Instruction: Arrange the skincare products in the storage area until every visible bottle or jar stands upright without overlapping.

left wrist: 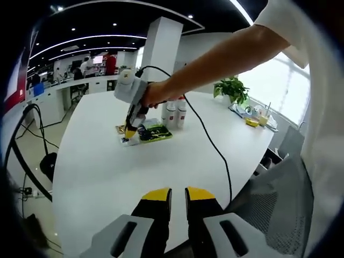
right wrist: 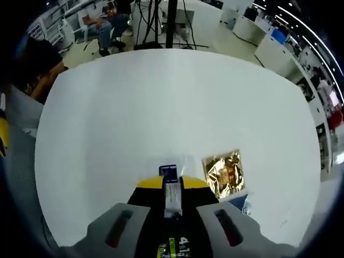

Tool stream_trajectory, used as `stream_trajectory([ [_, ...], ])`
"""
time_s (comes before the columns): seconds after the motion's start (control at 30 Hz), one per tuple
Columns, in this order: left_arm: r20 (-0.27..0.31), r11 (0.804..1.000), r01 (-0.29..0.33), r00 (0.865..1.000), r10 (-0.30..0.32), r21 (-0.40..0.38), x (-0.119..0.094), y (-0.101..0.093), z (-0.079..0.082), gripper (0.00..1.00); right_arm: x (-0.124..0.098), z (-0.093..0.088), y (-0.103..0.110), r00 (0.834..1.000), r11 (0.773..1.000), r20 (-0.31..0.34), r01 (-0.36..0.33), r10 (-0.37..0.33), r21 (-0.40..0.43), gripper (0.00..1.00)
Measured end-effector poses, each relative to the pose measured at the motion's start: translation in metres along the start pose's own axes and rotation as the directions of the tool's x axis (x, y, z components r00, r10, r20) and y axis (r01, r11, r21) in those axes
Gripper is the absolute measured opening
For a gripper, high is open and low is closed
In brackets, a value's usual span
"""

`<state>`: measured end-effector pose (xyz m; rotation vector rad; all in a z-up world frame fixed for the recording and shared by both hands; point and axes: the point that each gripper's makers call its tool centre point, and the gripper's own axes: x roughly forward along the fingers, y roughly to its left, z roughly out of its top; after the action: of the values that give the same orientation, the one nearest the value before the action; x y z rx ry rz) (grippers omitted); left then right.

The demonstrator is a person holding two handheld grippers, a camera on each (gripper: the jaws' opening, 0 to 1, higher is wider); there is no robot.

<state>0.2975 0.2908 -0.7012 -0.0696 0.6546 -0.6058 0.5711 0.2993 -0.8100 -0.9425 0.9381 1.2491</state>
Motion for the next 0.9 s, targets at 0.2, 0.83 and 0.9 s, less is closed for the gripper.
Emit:
stream_trajectory([
  [0.2, -0.002, 1.000, -0.010, 1.000, 0.010, -0.002, 0.000, 0.003, -0.002, 0.11, 0.006, -0.002, -0.002, 1.000, 0.999, 0.015, -0.027, 0.026, 0.039, 0.09],
  [0.83, 0.029, 1.000, -0.006, 1.000, 0.006, -0.008, -0.002, 0.006, 0.004, 0.11, -0.081, 0.049, 0.046, 0.937, 0.980, 0.339, 0.023, -0.090, 0.195, 0.23],
  [0.9, 0.029, 1.000, 0.004, 1.000, -0.003, -0.013, -0.001, 0.003, 0.005, 0.11, -0.098, 0.046, 0.071, 0.908, 0.971, 0.406, -0.002, -0.099, 0.241, 0.27],
])
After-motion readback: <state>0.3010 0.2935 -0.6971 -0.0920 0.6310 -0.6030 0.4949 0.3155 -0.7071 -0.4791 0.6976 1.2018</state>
